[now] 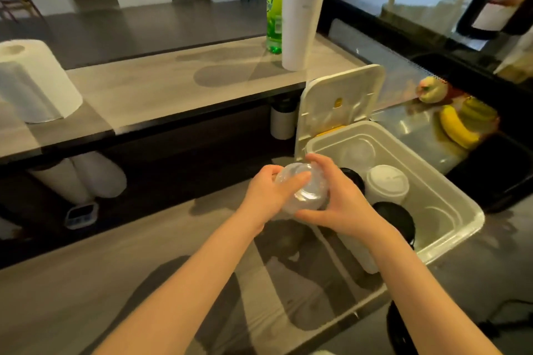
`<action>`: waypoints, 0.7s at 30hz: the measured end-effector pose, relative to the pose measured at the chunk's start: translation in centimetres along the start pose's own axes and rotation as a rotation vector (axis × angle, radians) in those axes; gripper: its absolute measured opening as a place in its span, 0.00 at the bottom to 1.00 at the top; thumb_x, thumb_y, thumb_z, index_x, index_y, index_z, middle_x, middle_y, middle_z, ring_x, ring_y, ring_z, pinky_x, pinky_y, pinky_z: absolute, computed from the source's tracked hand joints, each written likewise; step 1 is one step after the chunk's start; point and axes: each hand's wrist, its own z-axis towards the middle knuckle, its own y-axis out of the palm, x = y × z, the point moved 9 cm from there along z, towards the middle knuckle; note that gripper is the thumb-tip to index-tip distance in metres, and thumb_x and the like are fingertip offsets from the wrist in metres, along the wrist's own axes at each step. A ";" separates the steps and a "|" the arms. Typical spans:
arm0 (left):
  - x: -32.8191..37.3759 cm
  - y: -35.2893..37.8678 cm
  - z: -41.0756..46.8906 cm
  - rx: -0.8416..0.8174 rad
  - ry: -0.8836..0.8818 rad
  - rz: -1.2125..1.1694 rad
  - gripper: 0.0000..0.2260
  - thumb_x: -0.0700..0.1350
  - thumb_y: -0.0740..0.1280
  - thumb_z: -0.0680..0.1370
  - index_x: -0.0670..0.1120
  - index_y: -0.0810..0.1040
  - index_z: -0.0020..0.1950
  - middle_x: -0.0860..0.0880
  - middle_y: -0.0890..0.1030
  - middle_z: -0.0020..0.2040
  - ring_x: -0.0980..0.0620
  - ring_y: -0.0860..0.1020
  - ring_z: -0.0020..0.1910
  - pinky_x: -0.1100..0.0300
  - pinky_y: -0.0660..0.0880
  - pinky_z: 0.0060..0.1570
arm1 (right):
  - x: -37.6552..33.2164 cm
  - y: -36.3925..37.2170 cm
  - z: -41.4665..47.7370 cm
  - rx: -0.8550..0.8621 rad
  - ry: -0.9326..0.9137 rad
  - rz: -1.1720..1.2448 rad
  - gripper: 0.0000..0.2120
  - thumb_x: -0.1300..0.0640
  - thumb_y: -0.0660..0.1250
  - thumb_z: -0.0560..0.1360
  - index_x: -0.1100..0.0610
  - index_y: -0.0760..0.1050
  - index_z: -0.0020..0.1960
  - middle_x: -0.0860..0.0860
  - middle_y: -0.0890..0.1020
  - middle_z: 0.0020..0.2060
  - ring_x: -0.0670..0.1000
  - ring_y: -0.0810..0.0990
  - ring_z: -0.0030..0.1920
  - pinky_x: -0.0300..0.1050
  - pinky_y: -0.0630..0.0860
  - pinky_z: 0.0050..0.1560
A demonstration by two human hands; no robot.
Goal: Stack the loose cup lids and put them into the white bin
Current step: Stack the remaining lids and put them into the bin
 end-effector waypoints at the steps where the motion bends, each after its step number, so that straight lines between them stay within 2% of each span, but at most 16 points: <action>1: 0.7 1.1 0.6 0.010 0.011 0.043 0.28 0.63 0.70 0.68 0.49 0.72 0.62 0.50 0.78 0.55 0.52 0.77 0.53 0.55 0.76 0.52 | 0.9 -0.9 0.1 0.002 -0.002 -0.037 0.44 0.47 0.78 0.62 0.42 0.58 0.71 0.37 0.69 0.62 0.37 0.71 0.60 0.33 0.70 0.58; 4: 2.8 4.5 2.9 -0.025 0.043 0.051 0.29 0.63 0.66 0.72 0.48 0.69 0.67 0.50 0.76 0.60 0.51 0.75 0.57 0.54 0.75 0.55 | 3.6 -4.8 0.7 0.054 0.004 -0.056 0.39 0.50 0.78 0.62 0.41 0.62 0.67 0.38 0.72 0.58 0.38 0.72 0.57 0.31 0.69 0.54; 6: 3.4 6.2 4.6 -0.053 0.025 -0.004 0.33 0.66 0.62 0.72 0.49 0.66 0.71 0.49 0.73 0.66 0.50 0.73 0.62 0.51 0.73 0.61 | 5.7 -8.3 1.7 0.147 0.053 -0.004 0.37 0.54 0.79 0.61 0.41 0.64 0.63 0.37 0.73 0.54 0.36 0.72 0.55 0.25 0.66 0.50; 7: 3.6 6.7 5.4 -0.045 0.028 0.025 0.32 0.64 0.62 0.74 0.49 0.64 0.73 0.49 0.71 0.68 0.50 0.71 0.65 0.51 0.71 0.63 | 7.1 -10.0 2.4 0.190 0.087 0.012 0.36 0.55 0.79 0.61 0.42 0.65 0.63 0.39 0.73 0.54 0.37 0.72 0.55 0.24 0.65 0.49; 9: 3.3 7.2 6.7 0.002 0.065 0.244 0.31 0.57 0.64 0.77 0.48 0.59 0.75 0.48 0.66 0.72 0.49 0.67 0.69 0.51 0.68 0.67 | 10.0 -12.7 4.3 0.209 0.184 -0.032 0.38 0.57 0.79 0.63 0.48 0.63 0.67 0.44 0.71 0.58 0.45 0.70 0.60 0.32 0.64 0.54; 12: 2.3 8.2 7.6 -0.011 0.111 0.487 0.35 0.54 0.66 0.77 0.46 0.52 0.77 0.48 0.56 0.77 0.48 0.57 0.75 0.51 0.60 0.72 | 13.9 -14.3 7.2 0.116 0.328 -0.165 0.43 0.54 0.78 0.63 0.51 0.57 0.70 0.51 0.70 0.62 0.53 0.70 0.63 0.42 0.66 0.55; 16: 1.2 9.2 8.1 -0.048 0.130 0.649 0.38 0.55 0.65 0.77 0.45 0.48 0.78 0.49 0.48 0.78 0.49 0.48 0.77 0.53 0.52 0.74 | 15.7 -13.3 9.2 -0.053 0.386 -0.363 0.41 0.48 0.77 0.63 0.48 0.54 0.66 0.52 0.73 0.55 0.57 0.75 0.54 0.52 0.75 0.53; 19: 1.2 9.5 8.1 -0.056 0.146 0.761 0.38 0.58 0.63 0.77 0.46 0.47 0.78 0.49 0.48 0.79 0.48 0.47 0.77 0.50 0.51 0.75 | 16.6 -12.1 9.0 -0.130 0.395 -0.474 0.38 0.46 0.74 0.65 0.52 0.57 0.67 0.50 0.74 0.52 0.55 0.75 0.51 0.50 0.69 0.56; 21: 1.2 9.5 8.2 -0.066 0.145 0.803 0.38 0.59 0.62 0.77 0.46 0.47 0.78 0.49 0.48 0.79 0.48 0.47 0.77 0.48 0.51 0.75 | 17.0 -11.3 8.9 -0.148 0.351 -0.610 0.38 0.41 0.73 0.65 0.52 0.59 0.68 0.49 0.76 0.56 0.55 0.74 0.60 0.52 0.62 0.62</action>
